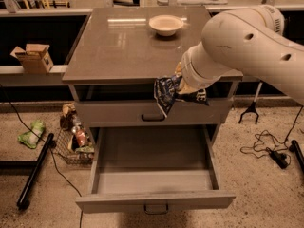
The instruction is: Pick blue chip bag from middle drawer and place on counter
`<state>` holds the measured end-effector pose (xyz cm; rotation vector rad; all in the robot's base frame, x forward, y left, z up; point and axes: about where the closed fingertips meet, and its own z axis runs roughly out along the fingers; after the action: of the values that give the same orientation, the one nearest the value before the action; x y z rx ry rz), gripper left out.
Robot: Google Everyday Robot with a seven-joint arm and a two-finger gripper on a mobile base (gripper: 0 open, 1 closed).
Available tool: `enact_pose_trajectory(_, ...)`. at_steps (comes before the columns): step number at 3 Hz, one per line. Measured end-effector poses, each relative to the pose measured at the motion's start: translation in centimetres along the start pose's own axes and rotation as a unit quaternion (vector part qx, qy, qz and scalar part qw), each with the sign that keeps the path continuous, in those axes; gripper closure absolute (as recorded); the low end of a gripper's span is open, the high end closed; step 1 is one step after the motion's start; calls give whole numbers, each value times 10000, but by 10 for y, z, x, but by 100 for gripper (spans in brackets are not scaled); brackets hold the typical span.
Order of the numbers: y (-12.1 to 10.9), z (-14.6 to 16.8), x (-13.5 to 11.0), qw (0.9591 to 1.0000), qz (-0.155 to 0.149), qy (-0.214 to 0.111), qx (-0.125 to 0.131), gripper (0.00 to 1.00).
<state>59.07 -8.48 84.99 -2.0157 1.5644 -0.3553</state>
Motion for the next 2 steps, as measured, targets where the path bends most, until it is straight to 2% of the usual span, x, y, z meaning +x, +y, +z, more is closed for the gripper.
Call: enact_pose_trajectory(2, -46, 8, 20, 9997, 198, -109, 52, 100)
